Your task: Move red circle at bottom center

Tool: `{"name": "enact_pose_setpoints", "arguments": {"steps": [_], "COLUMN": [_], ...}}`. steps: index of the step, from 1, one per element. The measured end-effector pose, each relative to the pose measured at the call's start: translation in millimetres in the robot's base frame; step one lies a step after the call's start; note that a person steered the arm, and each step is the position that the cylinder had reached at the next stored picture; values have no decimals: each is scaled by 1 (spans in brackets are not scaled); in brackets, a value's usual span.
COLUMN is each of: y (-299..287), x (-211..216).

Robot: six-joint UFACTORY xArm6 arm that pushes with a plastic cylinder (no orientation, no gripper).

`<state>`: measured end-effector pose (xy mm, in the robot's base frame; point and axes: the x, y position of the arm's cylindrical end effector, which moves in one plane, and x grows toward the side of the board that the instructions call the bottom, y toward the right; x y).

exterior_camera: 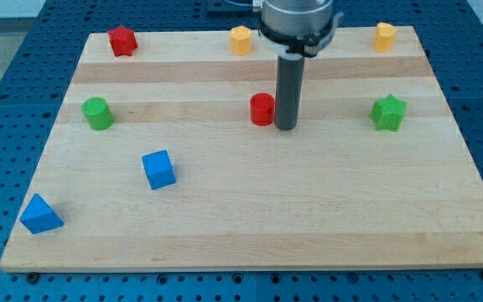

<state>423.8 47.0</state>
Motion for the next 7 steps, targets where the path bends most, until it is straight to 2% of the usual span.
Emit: {"name": "enact_pose_setpoints", "arguments": {"steps": [2, 3, 4, 6, 7], "y": [0, -4, -13, -51, -53], "x": [-46, -54, -55, -24, -42]}}
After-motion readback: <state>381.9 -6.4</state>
